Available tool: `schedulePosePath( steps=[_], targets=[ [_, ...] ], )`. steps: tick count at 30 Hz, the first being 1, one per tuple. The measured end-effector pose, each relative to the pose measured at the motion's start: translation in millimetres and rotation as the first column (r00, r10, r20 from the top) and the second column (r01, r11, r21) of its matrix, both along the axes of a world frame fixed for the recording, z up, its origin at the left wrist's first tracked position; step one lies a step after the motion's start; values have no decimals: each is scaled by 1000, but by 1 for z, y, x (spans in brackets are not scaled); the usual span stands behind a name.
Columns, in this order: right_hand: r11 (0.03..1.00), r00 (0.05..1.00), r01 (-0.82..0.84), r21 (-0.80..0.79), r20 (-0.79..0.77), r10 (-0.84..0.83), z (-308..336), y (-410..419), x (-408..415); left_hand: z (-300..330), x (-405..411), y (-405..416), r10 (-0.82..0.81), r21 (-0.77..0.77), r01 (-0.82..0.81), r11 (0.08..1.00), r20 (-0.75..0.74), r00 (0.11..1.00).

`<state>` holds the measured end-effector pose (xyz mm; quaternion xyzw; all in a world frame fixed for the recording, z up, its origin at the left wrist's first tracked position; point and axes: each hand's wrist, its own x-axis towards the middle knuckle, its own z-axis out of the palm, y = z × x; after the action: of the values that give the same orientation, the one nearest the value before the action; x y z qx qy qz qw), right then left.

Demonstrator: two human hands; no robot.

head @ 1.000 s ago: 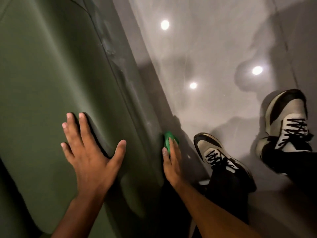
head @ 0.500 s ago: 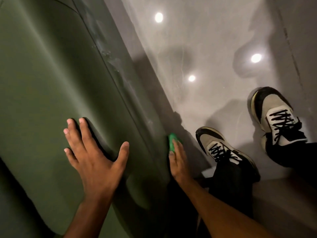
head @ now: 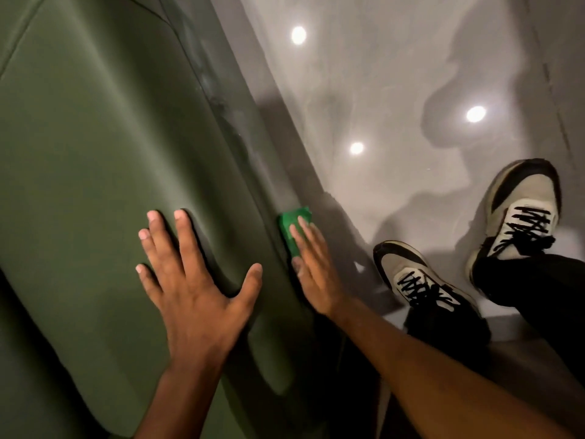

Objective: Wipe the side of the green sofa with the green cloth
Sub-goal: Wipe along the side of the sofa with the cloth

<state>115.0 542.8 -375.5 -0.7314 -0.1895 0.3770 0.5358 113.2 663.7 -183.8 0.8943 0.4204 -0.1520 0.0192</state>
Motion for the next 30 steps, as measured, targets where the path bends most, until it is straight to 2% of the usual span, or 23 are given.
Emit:
schedulePosePath(
  steps=[5,9,14,17,22,25,28,30],
  targets=[
    [974,951,128,-185,-255,-173,-31,8,-5,2,3,0,-16,-20,16,1000,-21,1000],
    [957,916,120,-266,-342,-210,-29,5,-9,2,2,0,-14,-16,14,1000,-31,999],
    [895,875,102,-433,-389,-288,-7,12,-14,8,3,9,-80,-16,78,997,-118,990],
    [910,894,110,-400,-361,-266,9,26,-8,10,9,19,-120,-26,118,993,-129,984],
    [970,964,187,-157,-159,-212,7,58,25,3,27,35,-121,-39,119,992,-47,992],
    [964,955,255,-73,-135,-263,-9,75,37,-1,34,40,-109,-29,108,994,-3,994],
    [919,885,358,-165,-254,-390,-22,76,41,-4,34,43,-117,-17,117,993,7,993],
    [897,835,314,-310,-359,-416,-21,72,41,-3,35,44,-112,-23,112,993,1,994]
  ],
)
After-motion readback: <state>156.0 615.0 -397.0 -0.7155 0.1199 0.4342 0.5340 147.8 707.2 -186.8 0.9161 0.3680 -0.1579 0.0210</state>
